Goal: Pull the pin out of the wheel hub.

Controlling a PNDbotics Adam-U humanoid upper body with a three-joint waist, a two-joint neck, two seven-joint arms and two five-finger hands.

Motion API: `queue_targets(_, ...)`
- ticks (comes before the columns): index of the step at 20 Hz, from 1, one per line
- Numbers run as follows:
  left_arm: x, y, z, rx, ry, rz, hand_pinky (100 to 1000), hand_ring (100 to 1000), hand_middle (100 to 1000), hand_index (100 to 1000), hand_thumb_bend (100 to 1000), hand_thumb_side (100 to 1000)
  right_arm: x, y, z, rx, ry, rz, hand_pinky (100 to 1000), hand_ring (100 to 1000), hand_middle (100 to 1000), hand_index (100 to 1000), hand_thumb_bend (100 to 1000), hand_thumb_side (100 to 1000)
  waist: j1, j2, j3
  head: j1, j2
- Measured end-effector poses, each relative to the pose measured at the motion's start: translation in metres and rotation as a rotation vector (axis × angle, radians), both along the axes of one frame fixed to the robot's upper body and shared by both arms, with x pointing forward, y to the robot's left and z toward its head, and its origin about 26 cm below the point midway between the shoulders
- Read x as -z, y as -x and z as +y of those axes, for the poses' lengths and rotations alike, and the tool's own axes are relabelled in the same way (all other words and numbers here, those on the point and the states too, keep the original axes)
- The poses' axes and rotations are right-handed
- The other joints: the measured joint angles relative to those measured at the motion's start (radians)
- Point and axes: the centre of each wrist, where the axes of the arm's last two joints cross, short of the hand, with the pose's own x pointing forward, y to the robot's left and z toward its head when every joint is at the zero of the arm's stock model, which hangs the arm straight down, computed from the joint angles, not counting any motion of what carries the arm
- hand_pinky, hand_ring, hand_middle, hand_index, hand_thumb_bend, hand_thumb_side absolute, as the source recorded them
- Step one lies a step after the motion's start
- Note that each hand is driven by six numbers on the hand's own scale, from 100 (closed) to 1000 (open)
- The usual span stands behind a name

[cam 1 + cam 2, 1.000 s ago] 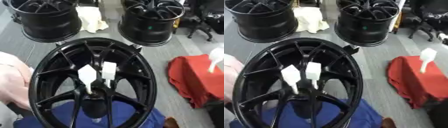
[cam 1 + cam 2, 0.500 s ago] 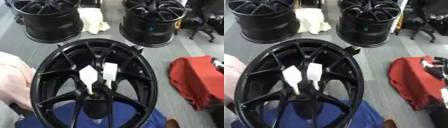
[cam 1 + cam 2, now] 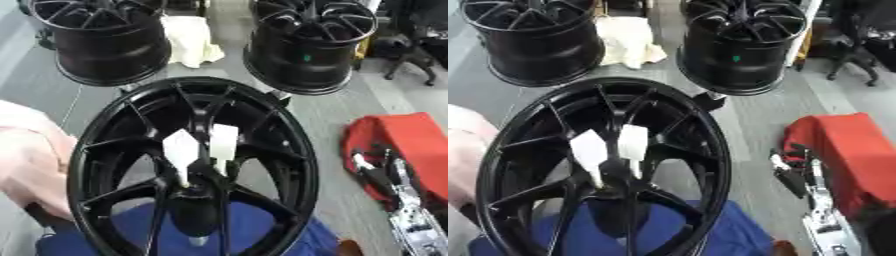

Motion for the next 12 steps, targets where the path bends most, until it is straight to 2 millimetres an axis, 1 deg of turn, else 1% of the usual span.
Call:
queue_targets(7, 0.000, -0.002, -0.001, 0.004, -0.002, -0.002, 771, 724, 679, 829, 341, 741, 0.019, 0.004, 0.012, 0.072, -0.018, -0.014, 643, 616, 667, 813, 216, 394, 0.000, 0.000, 0.001, -0.004, 0.007)
queue_targets(12, -0.002, -0.004, -0.001, 0.006, -0.004, -0.008, 771, 723, 678, 829, 340, 742, 0.026, 0.006, 0.018, 0.119, -0.026, -0.023, 642, 614, 663, 812, 211, 394, 0.000, 0.000, 0.007, -0.006, 0.007)
